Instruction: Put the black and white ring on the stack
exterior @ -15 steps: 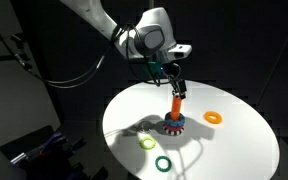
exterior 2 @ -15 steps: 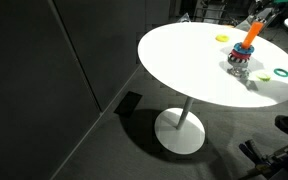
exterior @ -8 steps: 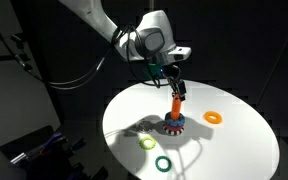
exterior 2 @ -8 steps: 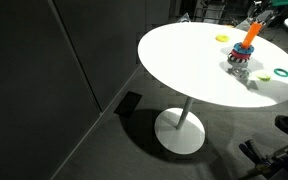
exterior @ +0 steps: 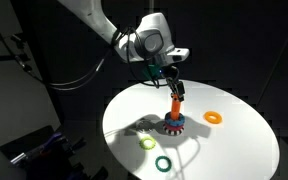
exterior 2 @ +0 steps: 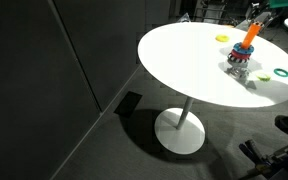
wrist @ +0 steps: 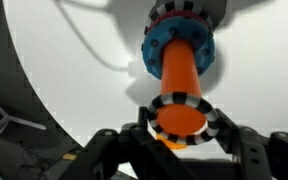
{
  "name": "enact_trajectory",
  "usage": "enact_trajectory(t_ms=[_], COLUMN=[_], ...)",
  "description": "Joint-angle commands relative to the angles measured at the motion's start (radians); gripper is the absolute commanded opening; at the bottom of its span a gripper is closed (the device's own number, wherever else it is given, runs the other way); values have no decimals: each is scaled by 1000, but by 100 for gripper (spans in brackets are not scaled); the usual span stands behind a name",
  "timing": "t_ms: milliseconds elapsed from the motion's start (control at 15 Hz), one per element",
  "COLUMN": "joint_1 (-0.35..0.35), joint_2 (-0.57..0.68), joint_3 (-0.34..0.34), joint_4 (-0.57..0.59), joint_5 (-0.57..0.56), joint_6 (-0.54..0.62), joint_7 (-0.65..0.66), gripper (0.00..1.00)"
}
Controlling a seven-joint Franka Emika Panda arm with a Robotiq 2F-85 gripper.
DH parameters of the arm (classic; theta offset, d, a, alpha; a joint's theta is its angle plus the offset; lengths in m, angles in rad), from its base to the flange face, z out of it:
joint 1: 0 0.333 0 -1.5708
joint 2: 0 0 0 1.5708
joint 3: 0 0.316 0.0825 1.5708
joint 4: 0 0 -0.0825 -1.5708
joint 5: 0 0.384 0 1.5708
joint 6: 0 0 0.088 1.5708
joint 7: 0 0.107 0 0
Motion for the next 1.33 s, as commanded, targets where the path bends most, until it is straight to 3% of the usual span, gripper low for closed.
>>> enact_trajectory(t_ms=[0,133,467,1267], joint_1=[23,26,16,-95], joint_2=[-2,-4,-25,-176], joint_3=[-23,-27,-15,102], joint_4=[7,5,-8,-64], joint_5=[-46,-62,-55,147], joint_6=[-1,0,-23,-247], joint_7=[37,38,1,-355], gripper=[91,100,100,100])
